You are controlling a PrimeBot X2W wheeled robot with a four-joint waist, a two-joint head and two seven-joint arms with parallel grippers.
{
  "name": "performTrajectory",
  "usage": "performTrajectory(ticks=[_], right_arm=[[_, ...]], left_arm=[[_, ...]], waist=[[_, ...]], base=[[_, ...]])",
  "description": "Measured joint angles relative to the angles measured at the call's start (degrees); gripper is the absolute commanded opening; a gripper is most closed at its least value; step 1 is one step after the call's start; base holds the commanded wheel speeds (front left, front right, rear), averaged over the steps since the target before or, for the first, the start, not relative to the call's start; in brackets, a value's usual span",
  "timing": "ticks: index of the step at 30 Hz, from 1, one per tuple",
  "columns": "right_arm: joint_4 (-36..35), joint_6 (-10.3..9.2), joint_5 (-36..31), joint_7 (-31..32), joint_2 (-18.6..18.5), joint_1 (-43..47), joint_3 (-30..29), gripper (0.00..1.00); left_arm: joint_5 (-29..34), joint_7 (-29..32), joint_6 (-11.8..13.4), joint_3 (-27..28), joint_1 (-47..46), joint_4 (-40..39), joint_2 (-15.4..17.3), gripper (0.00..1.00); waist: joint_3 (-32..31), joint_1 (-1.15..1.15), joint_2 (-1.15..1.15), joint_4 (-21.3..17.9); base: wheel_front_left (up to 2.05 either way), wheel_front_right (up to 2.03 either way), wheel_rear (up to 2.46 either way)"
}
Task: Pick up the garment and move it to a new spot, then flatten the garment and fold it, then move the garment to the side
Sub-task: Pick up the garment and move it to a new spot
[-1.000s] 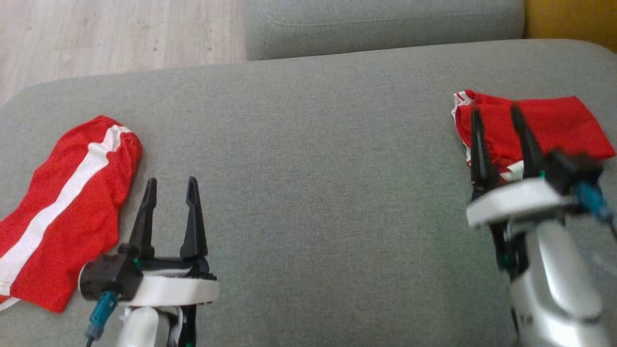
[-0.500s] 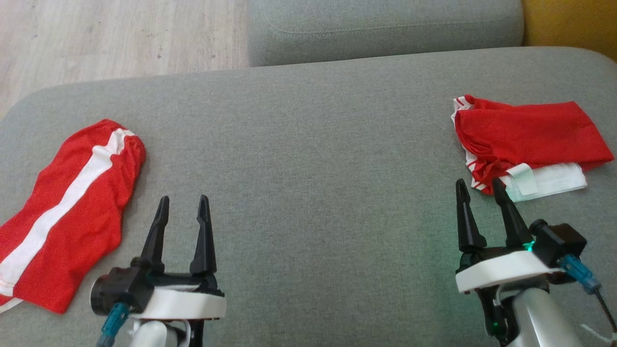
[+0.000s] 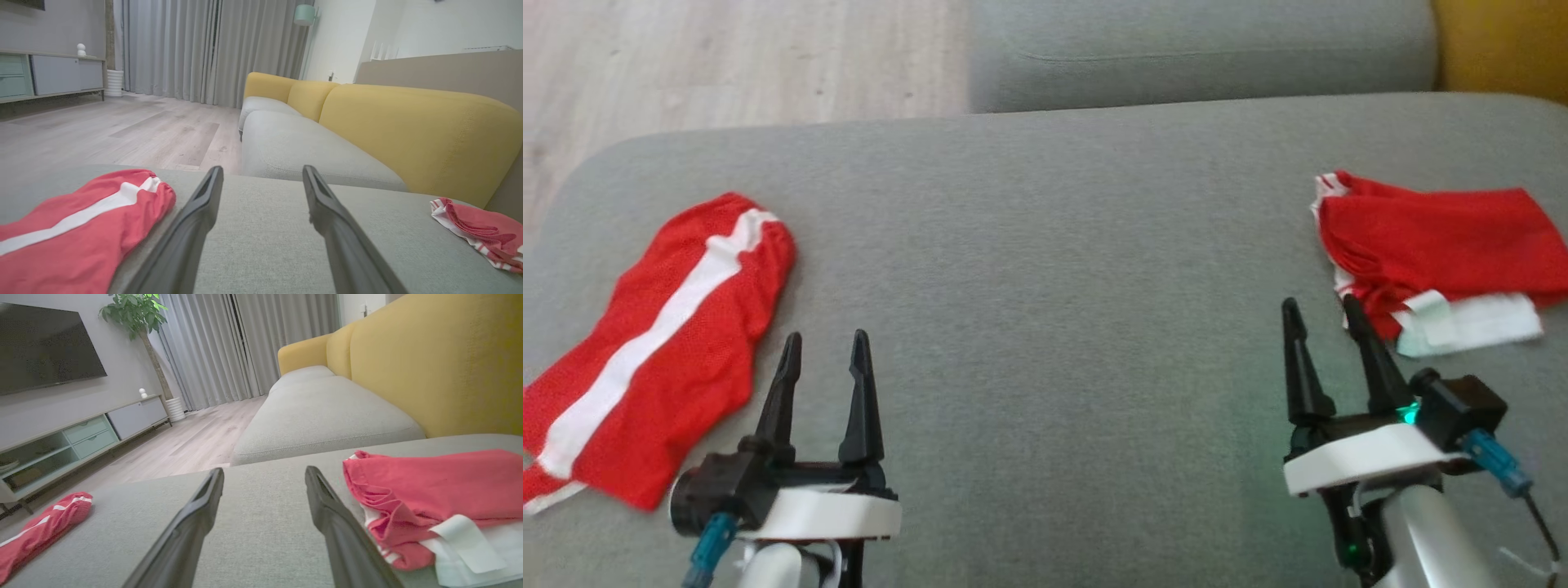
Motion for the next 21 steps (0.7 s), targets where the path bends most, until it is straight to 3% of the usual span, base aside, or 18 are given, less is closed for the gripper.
performTrajectory(ticks=[21], right_arm=[[1.44,0.00,2.01,-0.01,0.01,1.19,7.17,1.00]], left_arm=[[0.76,0.00,0.52,5.67,3.11,0.16,0.05,1.00]], waist=[[-3.03,0.00,0.00,16.44]], base=[[0.00,0.00,0.00]])
